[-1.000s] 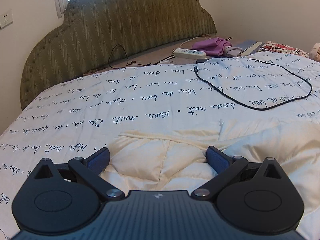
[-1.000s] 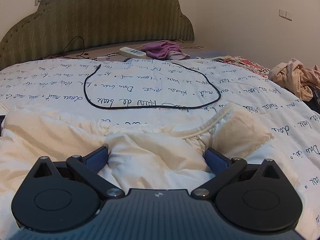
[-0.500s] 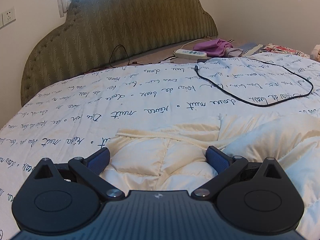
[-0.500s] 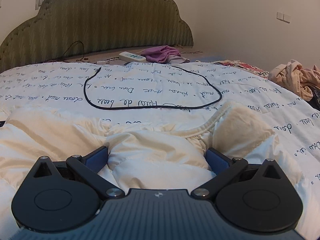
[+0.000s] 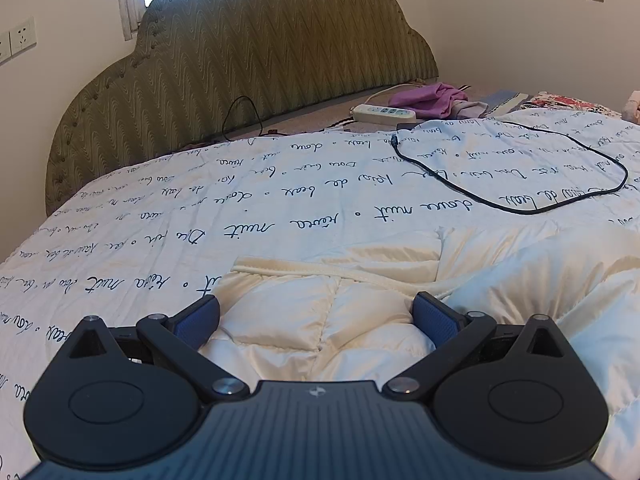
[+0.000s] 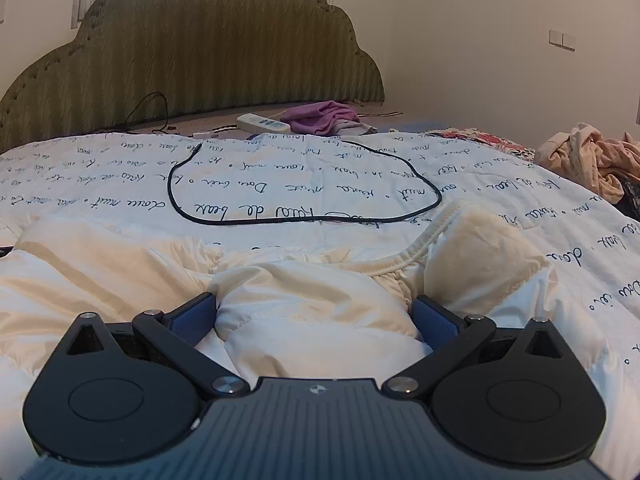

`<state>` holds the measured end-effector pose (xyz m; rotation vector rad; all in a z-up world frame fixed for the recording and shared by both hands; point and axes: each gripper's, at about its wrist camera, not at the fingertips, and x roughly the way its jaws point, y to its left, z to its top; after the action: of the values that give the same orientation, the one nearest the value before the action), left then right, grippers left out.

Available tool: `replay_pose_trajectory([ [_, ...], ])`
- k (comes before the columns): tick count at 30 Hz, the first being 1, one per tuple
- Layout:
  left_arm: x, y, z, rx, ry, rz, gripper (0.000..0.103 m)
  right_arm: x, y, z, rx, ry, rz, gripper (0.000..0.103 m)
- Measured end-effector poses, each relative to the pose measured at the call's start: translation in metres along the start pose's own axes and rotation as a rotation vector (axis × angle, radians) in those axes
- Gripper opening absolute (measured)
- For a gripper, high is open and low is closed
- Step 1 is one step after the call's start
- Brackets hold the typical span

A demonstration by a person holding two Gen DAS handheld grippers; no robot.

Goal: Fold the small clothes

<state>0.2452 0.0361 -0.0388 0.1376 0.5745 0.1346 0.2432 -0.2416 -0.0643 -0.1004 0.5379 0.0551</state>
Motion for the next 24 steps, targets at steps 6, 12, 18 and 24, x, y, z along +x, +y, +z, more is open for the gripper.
replay_pose_trajectory([
  [6,0.0,-0.001,0.0,0.004,-0.003,0.005,0.103,-0.001,0.0,-0.001,0.002,-0.002,-0.001,0.103],
  [12,0.001,-0.002,0.001,0.008,0.005,0.001,0.103,-0.001,-0.004,0.003,0.022,0.01,0.013,0.103],
  [18,-0.01,0.015,0.012,-0.054,0.028,-0.052,0.103,-0.043,-0.025,0.015,0.144,-0.016,0.074,0.103],
  [24,-0.055,-0.01,0.031,-0.004,-0.047,-0.138,0.103,-0.11,-0.059,0.016,0.16,-0.112,0.071,0.103],
])
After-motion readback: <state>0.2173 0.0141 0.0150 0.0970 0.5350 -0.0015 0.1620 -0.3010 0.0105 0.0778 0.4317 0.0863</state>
